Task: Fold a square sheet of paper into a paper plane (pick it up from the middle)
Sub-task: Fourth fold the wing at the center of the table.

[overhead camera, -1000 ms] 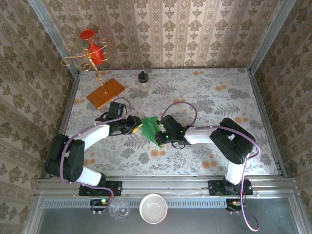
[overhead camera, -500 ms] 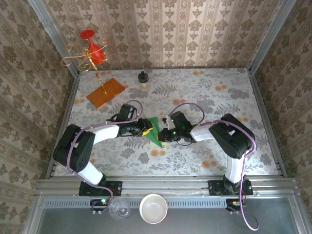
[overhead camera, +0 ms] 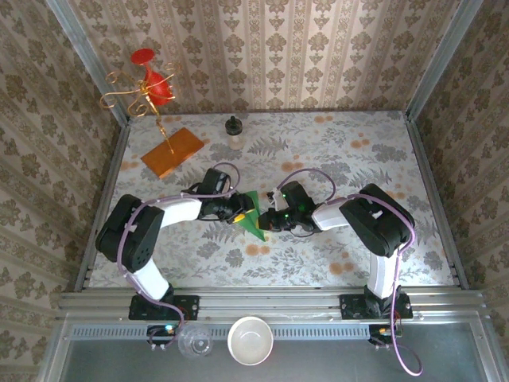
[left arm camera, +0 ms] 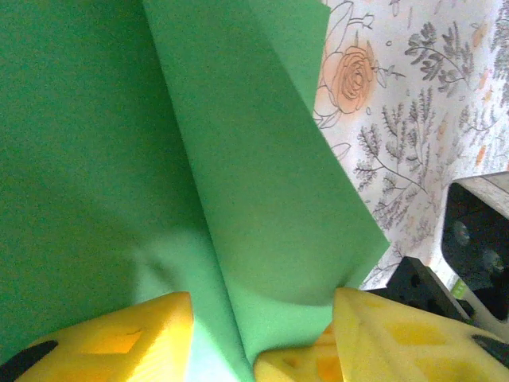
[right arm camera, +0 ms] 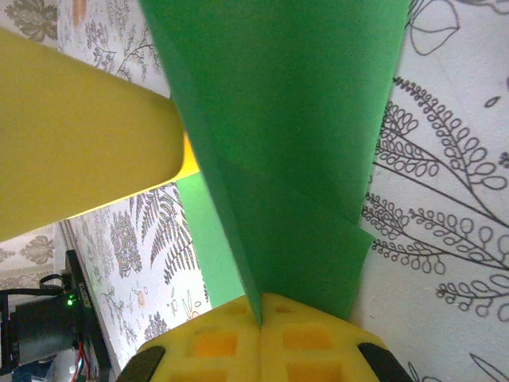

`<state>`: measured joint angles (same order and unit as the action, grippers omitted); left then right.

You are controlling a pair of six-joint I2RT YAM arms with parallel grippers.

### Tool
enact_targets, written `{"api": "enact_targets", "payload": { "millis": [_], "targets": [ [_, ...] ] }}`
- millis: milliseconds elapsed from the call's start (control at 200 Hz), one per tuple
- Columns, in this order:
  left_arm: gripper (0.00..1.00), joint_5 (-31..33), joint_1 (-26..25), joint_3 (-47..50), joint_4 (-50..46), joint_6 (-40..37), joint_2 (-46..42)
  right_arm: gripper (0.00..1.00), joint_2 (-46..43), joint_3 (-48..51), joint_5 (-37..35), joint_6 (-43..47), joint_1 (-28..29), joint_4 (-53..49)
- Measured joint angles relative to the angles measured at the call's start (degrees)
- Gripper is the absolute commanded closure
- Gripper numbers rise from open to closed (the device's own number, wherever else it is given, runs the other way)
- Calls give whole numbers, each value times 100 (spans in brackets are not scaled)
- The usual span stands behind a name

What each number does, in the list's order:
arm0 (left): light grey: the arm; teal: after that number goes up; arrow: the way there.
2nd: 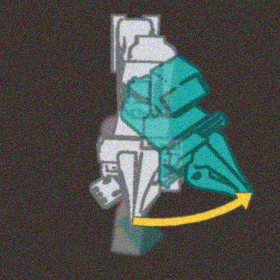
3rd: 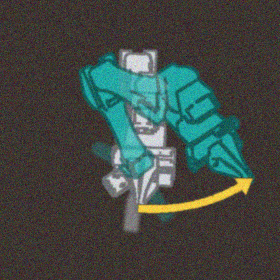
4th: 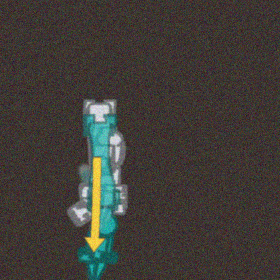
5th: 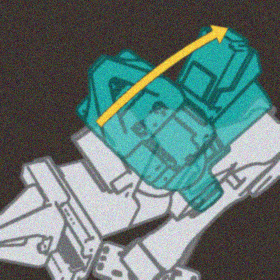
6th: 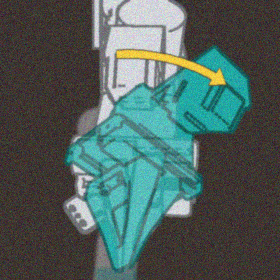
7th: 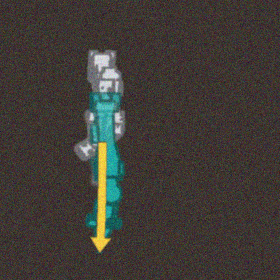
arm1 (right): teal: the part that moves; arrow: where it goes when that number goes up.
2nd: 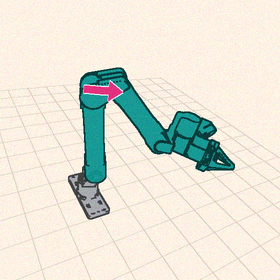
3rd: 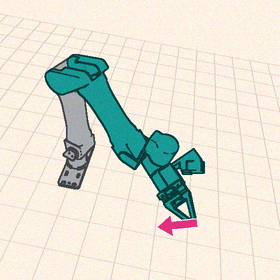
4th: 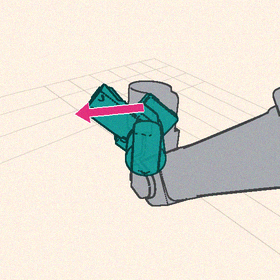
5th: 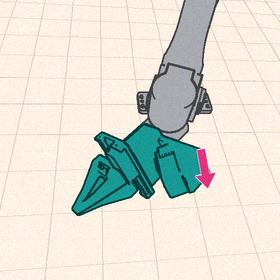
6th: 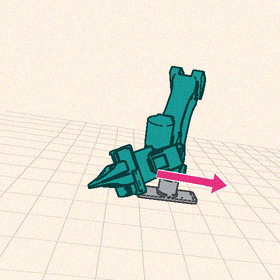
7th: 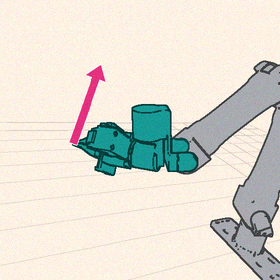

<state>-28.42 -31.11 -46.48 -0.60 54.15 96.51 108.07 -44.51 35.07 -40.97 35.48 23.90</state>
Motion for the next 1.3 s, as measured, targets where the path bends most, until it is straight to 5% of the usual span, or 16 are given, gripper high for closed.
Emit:
{"api": "enact_targets", "payload": {
  "millis": [590,1300],
  "targets": [
    [47,610,-190,-728,-1220,-142,354,80,-50,153,142,-234,-63,291],
    [44,588,-192,-1097,-1705,-151,577,90,-129,352,120,-343,-111,319]
  ]
}}
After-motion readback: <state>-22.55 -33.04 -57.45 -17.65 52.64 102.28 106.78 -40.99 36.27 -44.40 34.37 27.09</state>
